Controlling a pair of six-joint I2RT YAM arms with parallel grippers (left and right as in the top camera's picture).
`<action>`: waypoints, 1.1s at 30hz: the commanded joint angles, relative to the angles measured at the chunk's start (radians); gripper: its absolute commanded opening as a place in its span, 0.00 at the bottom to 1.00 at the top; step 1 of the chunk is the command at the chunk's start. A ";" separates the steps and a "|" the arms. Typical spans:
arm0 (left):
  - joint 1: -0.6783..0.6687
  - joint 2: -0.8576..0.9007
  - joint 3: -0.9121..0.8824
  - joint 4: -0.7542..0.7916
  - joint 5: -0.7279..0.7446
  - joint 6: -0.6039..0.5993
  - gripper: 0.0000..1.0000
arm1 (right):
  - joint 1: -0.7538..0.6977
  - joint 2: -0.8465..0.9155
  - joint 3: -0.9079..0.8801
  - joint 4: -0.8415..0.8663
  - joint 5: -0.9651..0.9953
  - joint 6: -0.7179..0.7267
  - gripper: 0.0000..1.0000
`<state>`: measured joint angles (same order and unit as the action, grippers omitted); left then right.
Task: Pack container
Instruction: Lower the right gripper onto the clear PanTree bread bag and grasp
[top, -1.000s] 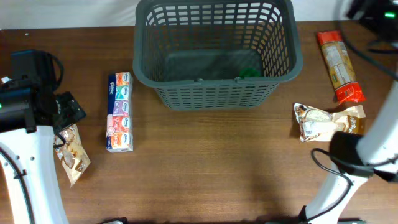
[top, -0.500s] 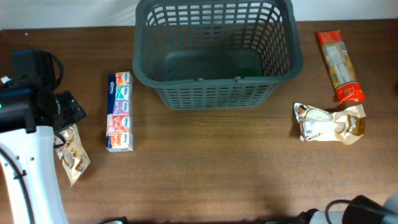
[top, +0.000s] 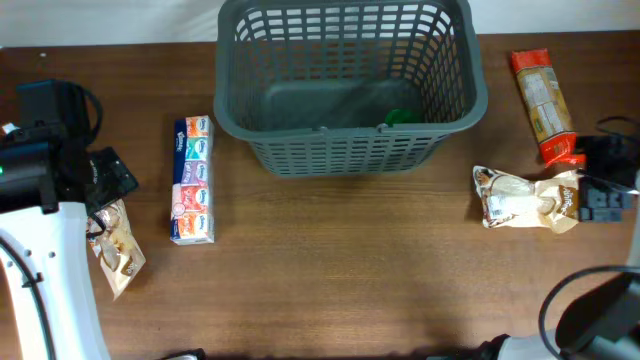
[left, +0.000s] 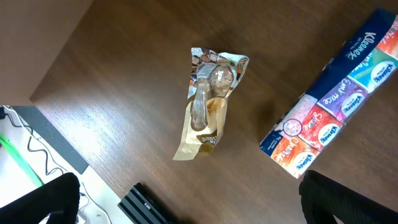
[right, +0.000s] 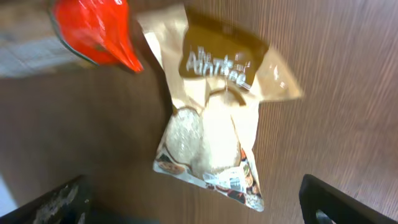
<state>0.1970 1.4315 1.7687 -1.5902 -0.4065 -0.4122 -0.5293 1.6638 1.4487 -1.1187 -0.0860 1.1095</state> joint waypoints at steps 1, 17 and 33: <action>0.005 0.003 -0.001 -0.001 0.003 -0.002 1.00 | 0.068 0.051 -0.014 0.005 0.066 0.060 0.99; 0.005 0.003 -0.001 -0.001 0.003 -0.002 1.00 | 0.122 0.283 -0.014 -0.029 0.106 0.146 0.99; 0.005 0.003 -0.001 -0.001 0.003 -0.002 1.00 | 0.124 0.325 -0.016 0.011 0.155 0.119 0.99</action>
<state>0.1970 1.4319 1.7687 -1.5898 -0.4068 -0.4122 -0.4076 1.9720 1.4387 -1.1160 0.0422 1.2324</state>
